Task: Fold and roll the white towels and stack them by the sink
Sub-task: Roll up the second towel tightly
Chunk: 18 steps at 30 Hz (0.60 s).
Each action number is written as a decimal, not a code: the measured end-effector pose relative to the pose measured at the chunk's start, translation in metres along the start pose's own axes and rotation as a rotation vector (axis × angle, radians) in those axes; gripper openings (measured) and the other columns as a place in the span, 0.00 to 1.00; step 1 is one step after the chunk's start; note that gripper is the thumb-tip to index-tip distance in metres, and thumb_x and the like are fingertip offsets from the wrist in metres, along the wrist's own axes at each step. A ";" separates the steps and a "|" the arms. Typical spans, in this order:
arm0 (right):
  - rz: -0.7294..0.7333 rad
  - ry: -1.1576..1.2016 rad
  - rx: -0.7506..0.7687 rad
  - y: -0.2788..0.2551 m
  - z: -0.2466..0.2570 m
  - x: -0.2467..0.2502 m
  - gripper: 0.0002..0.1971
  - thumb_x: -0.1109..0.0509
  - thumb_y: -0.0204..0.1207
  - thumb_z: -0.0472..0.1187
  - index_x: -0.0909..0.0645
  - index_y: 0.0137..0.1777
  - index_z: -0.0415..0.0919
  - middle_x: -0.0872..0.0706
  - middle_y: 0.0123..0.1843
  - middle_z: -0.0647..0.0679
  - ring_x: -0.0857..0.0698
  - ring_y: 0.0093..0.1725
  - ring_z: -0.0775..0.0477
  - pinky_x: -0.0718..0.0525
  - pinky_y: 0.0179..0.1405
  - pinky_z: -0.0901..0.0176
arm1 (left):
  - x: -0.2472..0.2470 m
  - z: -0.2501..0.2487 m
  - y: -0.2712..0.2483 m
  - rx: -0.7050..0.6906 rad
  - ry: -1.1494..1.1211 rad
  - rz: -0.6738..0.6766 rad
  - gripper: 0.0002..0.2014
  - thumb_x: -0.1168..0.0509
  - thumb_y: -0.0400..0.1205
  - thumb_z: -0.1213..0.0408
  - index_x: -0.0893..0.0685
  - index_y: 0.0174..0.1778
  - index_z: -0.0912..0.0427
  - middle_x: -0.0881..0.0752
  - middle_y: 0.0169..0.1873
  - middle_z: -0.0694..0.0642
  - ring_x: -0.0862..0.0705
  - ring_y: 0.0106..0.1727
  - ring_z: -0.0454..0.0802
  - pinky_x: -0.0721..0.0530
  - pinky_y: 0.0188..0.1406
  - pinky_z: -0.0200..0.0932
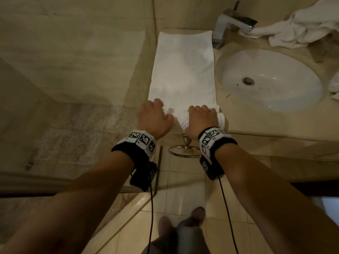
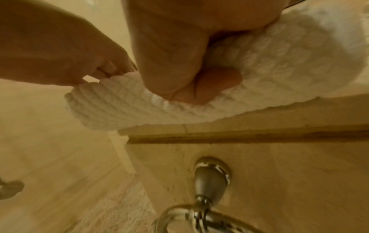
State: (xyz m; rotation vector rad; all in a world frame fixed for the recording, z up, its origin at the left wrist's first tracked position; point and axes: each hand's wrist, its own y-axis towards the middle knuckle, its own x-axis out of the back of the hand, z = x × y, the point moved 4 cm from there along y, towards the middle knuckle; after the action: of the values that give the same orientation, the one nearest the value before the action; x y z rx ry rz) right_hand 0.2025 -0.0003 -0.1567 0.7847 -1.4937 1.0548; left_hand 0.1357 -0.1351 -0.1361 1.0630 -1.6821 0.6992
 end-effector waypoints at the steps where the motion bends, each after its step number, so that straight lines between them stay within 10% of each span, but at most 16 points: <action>1: 0.034 0.015 -0.001 0.006 -0.002 0.001 0.27 0.30 0.70 0.54 0.28 0.67 0.45 0.21 0.65 0.46 0.25 0.66 0.42 0.31 0.66 0.45 | 0.000 -0.010 -0.001 -0.123 0.029 0.041 0.27 0.41 0.72 0.47 0.26 0.65 0.57 0.22 0.60 0.60 0.26 0.62 0.61 0.28 0.60 0.56; 4: 0.114 0.028 0.015 0.019 -0.008 0.002 0.24 0.34 0.71 0.56 0.27 0.64 0.45 0.18 0.61 0.46 0.22 0.63 0.41 0.29 0.64 0.43 | -0.013 -0.029 -0.006 -0.307 0.232 0.252 0.39 0.40 0.61 0.44 0.32 0.70 0.55 0.28 0.61 0.58 0.30 0.63 0.60 0.33 0.63 0.56; 10: 0.201 0.077 0.041 0.024 -0.011 0.009 0.22 0.35 0.70 0.52 0.27 0.63 0.44 0.17 0.59 0.45 0.20 0.58 0.41 0.25 0.62 0.44 | -0.031 -0.033 0.010 -0.365 0.549 0.227 0.35 0.28 0.62 0.58 0.33 0.64 0.59 0.27 0.57 0.60 0.29 0.58 0.58 0.28 0.54 0.52; 18: -0.035 -0.144 0.238 -0.016 -0.002 -0.010 0.52 0.26 0.64 0.54 0.55 0.79 0.38 0.43 0.75 0.40 0.40 0.74 0.39 0.47 0.75 0.36 | -0.038 -0.040 0.048 -0.313 0.456 0.329 0.28 0.31 0.67 0.44 0.27 0.60 0.53 0.20 0.55 0.56 0.22 0.56 0.56 0.24 0.52 0.49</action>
State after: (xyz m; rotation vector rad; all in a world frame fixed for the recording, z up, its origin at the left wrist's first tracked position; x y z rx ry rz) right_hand 0.2196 -0.0050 -0.1637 1.0697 -1.4844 1.1845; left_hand 0.1148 -0.0681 -0.1562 0.3719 -1.5085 0.7849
